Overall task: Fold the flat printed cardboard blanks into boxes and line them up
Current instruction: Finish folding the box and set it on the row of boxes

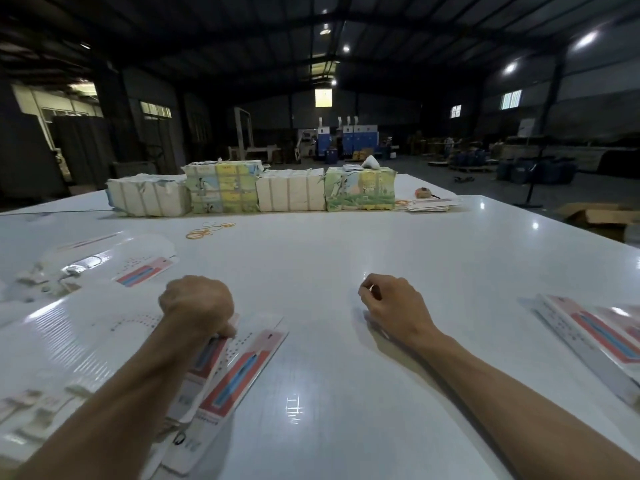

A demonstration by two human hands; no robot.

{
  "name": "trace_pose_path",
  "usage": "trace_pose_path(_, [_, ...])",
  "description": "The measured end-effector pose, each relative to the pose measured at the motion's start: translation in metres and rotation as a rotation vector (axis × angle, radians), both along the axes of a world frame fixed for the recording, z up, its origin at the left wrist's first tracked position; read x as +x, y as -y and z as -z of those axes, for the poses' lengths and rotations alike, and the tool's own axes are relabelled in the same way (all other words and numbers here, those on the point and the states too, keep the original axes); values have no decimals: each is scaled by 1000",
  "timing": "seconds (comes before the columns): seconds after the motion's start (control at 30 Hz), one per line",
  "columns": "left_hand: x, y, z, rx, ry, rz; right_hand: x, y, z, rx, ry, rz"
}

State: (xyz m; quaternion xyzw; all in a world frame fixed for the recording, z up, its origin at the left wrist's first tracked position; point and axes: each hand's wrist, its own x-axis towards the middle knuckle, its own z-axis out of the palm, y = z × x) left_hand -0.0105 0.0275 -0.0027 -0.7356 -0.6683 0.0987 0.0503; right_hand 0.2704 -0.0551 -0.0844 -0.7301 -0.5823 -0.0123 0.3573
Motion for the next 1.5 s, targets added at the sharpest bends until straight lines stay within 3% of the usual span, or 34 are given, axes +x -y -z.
trace_pose_path(0.37, [-12,-19,11,83,30,-5,1,0,1,-2,-32,-42])
trace_pose_path(0.53, [-24,-33,8,-4,89,-13,3,-1,2,-19,-36,-55])
trace_pose_path(0.73, [-10,-49,-6,-92,471,129,2,-2,1,13,-35,-94])
trace_pose_path(0.87, [27,-31,-15,-412,1142,261,0,-2,-2,165,-76,-153])
trace_pose_path(0.97, [59,-6,-13,-673,1469,332,-3,-2,-10,365,-194,-193])
trace_pose_path(1.13, [99,20,31,-837,1626,317,-6,-2,-18,472,-267,-222])
trace_pose_path(1.37, [105,17,67,-778,1827,378,-13,-2,-11,195,-127,-323])
trace_pose_path(1.5, [104,16,69,-844,1884,371,-14,0,-16,165,-71,-304])
